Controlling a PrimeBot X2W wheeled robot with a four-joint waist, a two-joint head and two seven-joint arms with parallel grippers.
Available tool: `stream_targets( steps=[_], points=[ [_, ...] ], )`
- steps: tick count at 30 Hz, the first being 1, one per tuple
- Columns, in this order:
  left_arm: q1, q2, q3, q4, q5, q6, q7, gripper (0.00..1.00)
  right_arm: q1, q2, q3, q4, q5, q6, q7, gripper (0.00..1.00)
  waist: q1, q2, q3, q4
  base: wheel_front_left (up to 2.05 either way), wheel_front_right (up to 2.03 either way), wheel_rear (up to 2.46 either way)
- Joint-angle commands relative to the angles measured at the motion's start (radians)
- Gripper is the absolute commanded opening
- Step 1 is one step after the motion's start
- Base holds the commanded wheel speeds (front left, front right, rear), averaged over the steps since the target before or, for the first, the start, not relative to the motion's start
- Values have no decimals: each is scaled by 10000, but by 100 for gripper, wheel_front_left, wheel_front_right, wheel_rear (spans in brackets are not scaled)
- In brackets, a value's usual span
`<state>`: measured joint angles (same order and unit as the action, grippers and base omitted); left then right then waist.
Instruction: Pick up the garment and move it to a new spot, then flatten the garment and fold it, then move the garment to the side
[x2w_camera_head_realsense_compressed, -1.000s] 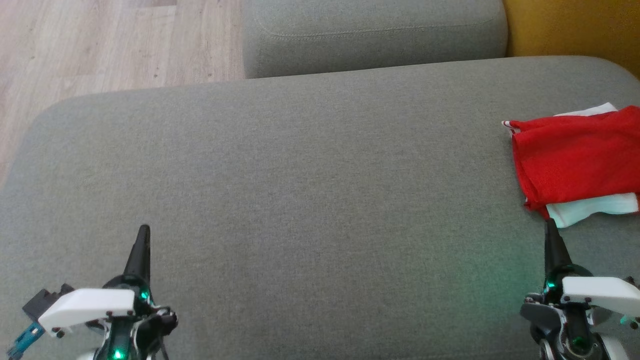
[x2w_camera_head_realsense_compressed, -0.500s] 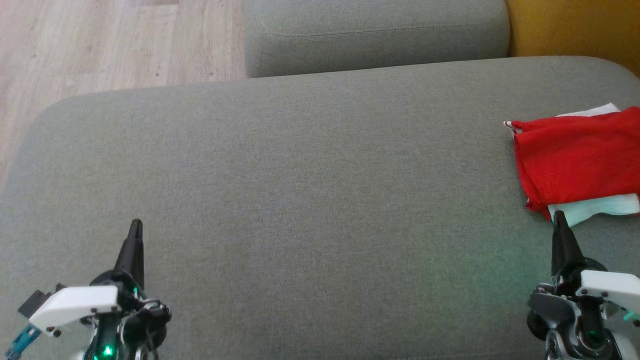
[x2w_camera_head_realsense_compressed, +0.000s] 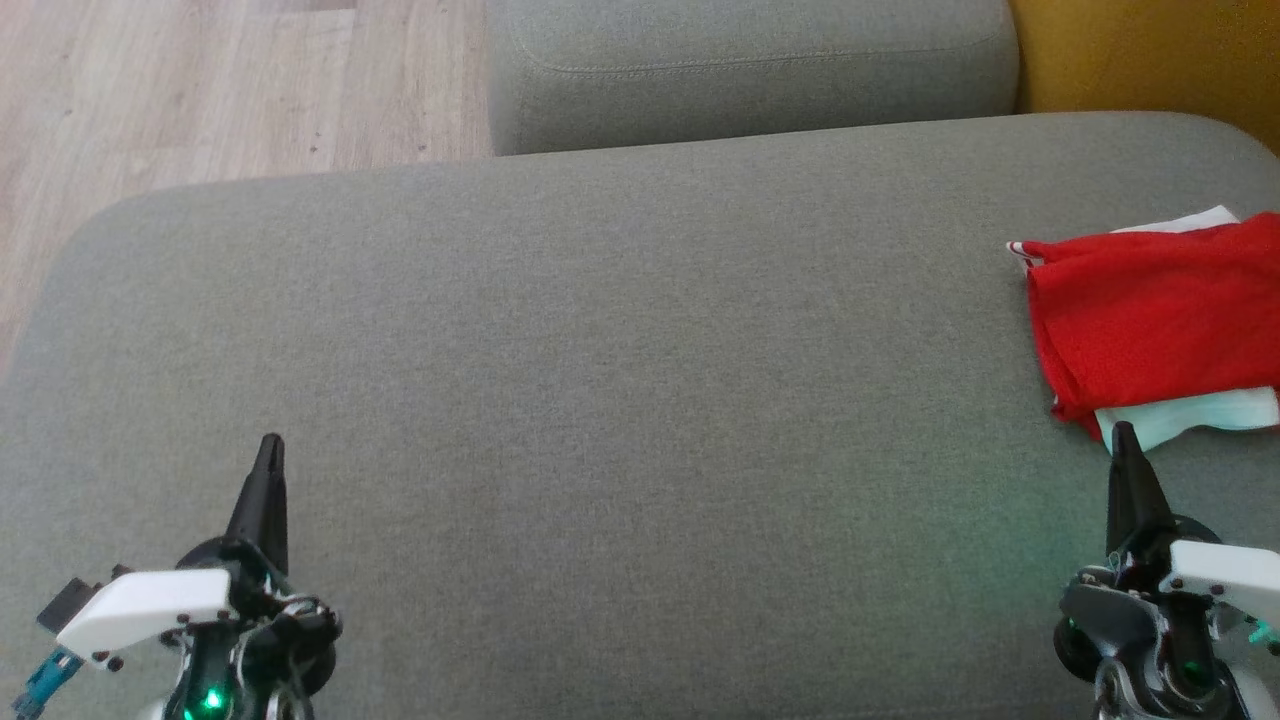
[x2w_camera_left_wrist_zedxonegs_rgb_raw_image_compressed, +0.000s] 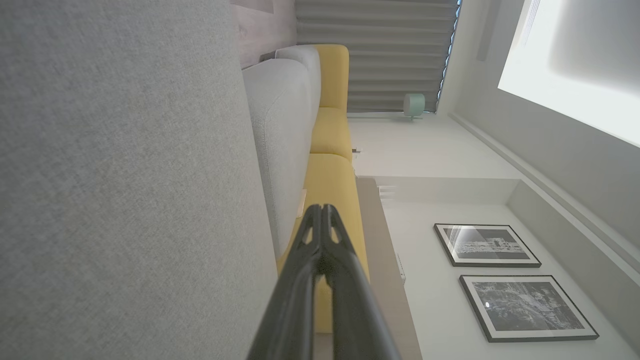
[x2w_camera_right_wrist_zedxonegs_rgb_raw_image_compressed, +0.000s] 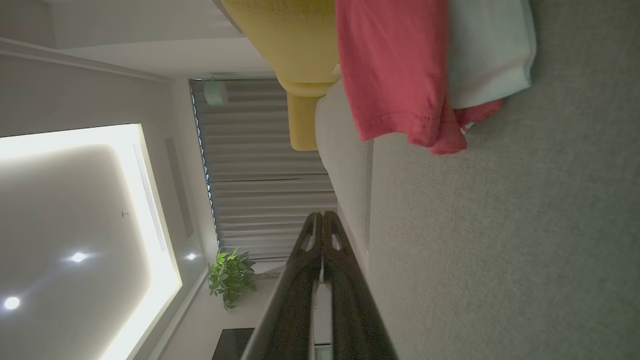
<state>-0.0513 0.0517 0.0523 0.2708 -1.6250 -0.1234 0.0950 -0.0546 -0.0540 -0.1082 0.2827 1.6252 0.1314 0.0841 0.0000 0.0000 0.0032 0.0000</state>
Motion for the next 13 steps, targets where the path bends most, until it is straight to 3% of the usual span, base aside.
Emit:
stream_targets(
  steps=[1,13],
  points=[
    [-549,132,415,-264,-2,-73,21,0,-512,-132,177,-393,27,-7,105,0,0,0,0,0,0,0,0],
    [-551,118,436,-263,15,-73,38,0,-514,-115,153,-391,7,-7,124,0,0,0,0,0,0,0,0]
  ],
)
